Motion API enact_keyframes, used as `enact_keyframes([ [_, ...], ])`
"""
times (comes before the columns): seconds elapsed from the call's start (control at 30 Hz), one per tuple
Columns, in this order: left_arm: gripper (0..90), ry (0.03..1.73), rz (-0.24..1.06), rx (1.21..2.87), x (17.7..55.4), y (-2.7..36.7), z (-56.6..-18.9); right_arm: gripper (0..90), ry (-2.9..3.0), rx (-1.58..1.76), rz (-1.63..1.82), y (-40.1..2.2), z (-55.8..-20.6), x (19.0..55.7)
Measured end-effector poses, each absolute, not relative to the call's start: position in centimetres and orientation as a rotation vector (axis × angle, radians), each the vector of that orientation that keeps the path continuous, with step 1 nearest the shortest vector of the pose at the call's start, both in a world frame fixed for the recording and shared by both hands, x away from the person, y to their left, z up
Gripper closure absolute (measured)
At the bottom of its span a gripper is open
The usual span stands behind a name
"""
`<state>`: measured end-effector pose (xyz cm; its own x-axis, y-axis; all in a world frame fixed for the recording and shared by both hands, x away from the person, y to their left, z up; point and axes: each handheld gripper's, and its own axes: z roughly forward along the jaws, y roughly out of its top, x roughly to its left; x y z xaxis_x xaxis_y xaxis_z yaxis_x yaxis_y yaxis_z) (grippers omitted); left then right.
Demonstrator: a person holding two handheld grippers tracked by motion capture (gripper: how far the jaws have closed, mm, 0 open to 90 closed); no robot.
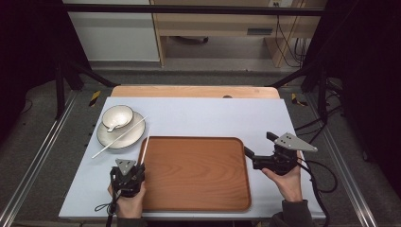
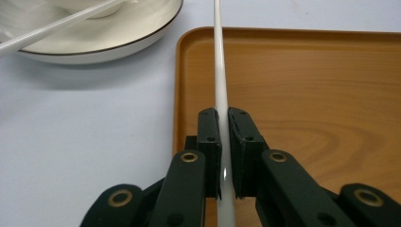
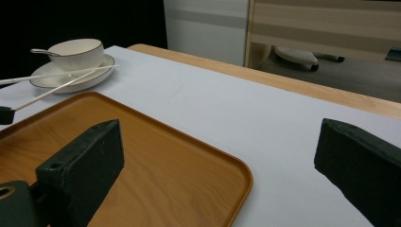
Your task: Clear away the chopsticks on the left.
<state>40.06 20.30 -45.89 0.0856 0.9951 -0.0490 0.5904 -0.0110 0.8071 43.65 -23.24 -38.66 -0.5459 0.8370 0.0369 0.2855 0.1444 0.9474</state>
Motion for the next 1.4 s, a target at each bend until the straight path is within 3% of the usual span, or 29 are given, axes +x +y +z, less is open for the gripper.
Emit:
enact_keyframes([
  [0.87, 83.2, 1.648, 0.744, 1.718, 39.1, 19.6, -48.1, 2.7, 1.923, 1.07, 1.398, -23.1, -38.8, 43.7],
  [0.97, 75.7, 1.646, 0.743, 1.718, 39.2, 19.5, -48.1, 2.7, 1.924, 1.068, 1.398, -23.1, -38.8, 43.7],
  [1.4, 60.9, 1.522, 0.699, 1.732, 39.3, 20.0, -46.0, 2.7, 1.922, 1.072, 1.401, -23.1, -38.8, 43.7],
])
